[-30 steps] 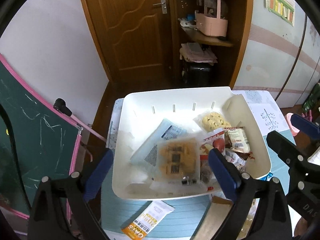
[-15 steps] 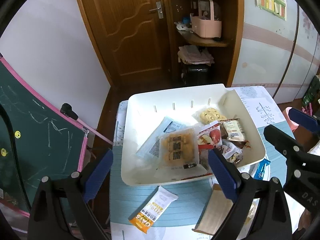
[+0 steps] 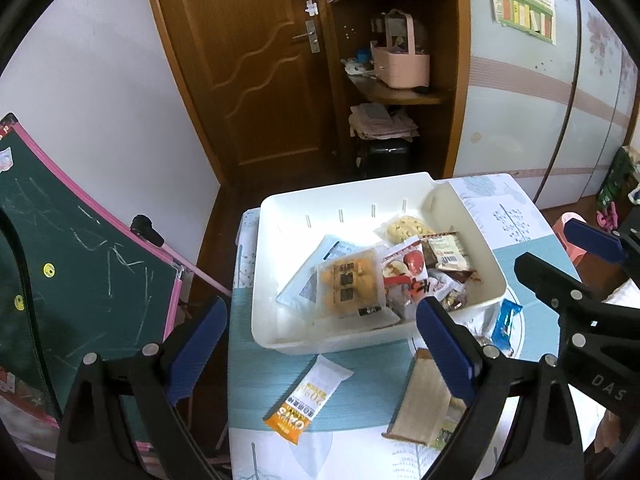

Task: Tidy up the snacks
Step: 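Move both grippers back toward the oat bar and brown paper bag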

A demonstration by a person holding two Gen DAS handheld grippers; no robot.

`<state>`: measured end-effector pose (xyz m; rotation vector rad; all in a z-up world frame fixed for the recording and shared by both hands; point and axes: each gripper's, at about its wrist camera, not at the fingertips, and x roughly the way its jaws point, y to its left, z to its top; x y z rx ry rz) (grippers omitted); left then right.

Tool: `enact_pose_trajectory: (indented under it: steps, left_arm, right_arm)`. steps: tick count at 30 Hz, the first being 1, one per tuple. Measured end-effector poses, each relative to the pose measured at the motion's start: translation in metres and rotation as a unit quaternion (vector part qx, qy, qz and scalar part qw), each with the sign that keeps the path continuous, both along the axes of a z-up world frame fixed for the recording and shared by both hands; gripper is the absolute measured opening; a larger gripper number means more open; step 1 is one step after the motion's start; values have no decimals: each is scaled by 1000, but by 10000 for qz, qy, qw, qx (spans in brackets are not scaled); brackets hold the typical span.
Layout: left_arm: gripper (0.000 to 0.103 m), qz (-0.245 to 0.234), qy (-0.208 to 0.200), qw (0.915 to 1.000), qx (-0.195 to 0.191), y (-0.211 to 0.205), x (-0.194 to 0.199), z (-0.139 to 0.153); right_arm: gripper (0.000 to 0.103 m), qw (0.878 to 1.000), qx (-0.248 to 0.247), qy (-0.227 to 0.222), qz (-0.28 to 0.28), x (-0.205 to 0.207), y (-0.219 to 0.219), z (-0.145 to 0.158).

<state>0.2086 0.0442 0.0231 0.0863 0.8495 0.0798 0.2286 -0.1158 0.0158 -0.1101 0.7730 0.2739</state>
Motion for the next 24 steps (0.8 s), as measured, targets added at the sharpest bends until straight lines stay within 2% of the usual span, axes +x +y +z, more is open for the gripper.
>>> enact_pose_trajectory:
  steps: [13, 24]
  left_arm:
    - [95, -75, 110, 9999, 40, 5, -40, -13]
    - [95, -108, 290, 9991, 289, 19, -57, -38]
  right_arm:
    - [69, 9996, 50, 255, 101, -34, -1, -17]
    - [69, 9981, -80, 576, 183, -41, 0, -39]
